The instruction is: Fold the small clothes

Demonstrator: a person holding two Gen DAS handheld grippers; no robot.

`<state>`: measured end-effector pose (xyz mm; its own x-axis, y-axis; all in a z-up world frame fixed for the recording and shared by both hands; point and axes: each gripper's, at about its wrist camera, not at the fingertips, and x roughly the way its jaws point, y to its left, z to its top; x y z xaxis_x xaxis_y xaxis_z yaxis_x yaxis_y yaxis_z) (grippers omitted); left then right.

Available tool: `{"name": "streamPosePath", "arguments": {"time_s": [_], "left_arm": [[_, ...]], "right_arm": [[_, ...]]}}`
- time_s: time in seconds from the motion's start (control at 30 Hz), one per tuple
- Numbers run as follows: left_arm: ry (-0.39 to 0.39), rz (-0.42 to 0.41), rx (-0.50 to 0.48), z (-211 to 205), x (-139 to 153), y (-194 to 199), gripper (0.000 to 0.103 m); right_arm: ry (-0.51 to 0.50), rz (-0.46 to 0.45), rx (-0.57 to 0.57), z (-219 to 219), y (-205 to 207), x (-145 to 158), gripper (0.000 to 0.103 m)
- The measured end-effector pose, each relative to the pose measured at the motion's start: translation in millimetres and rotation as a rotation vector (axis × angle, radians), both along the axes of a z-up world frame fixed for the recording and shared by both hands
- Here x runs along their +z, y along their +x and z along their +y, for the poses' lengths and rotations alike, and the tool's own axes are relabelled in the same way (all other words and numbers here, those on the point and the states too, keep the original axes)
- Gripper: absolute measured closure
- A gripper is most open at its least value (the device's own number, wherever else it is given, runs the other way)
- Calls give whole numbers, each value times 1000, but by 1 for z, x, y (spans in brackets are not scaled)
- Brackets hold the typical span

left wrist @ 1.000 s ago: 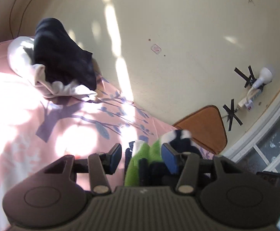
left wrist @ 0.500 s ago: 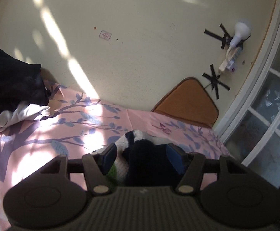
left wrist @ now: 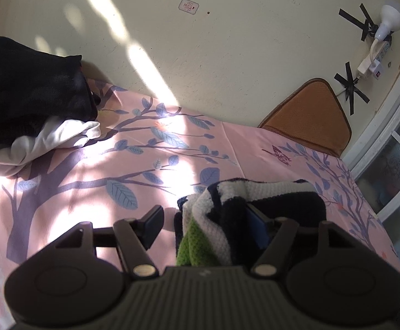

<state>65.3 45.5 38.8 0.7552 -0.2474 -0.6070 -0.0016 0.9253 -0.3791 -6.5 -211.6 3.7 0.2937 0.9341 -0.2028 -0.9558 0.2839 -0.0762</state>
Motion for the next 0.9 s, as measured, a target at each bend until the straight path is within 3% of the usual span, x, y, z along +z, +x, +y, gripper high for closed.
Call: {"name": "streamPosePath", "arguments": {"time_s": [0.1,0.2,0.27,0.37,0.57,0.63,0.7,0.8,0.87,0.9], "left_arm": [[9,2,-7,1,0,3,34],[4,3,-11,3,-2,6,29],[-12,4,-12,5,-4,7,29],[-23,5,-14,8,-6,7,28],[49,2,6,3,-3,1,27],[90,-6,12,0,-2,-3,26],[93,-7,11,-1,-2,-6,26],[97,-7,12,-2,1,-10,19],[101,-8,23,0,5,-14,16],[93,-12,26,1,7,-18,15]], "right_arm": [[98,21,-27,-23,6,13,37],[157,76,-108,-39,21,19,60],[136,132,-160,-36,35,16,77],[42,171,-170,-7,42,4,83],[-128,164,-89,59,36,-18,84],[-128,155,-84,65,39,-25,86],[-106,206,-74,61,44,-24,86],[-51,248,-35,43,43,-22,78],[15,253,12,18,37,-15,60],[50,248,23,5,33,-12,58]]}}
